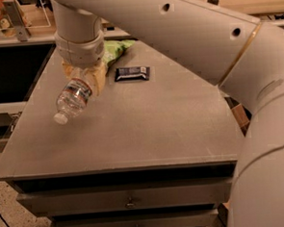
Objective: Pick water bottle
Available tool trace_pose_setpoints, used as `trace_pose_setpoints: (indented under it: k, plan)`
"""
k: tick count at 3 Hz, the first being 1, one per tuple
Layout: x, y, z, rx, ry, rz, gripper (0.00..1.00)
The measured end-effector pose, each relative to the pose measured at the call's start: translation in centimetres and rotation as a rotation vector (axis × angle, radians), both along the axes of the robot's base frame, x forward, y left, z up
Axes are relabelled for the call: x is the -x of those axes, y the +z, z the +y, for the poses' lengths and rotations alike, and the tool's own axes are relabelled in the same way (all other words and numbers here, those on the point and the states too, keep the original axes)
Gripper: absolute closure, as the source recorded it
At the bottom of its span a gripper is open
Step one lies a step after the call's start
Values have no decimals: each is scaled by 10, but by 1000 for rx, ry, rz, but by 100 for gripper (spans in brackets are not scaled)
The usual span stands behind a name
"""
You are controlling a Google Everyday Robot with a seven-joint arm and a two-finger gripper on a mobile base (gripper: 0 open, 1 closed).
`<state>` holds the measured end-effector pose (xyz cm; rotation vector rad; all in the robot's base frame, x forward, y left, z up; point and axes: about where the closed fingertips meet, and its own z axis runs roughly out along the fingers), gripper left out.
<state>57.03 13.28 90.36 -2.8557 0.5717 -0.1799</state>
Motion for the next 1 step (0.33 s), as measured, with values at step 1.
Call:
trace_pose_setpoints:
  k: [1]
  plan:
    - [0,1,0,-1,0,-1,100]
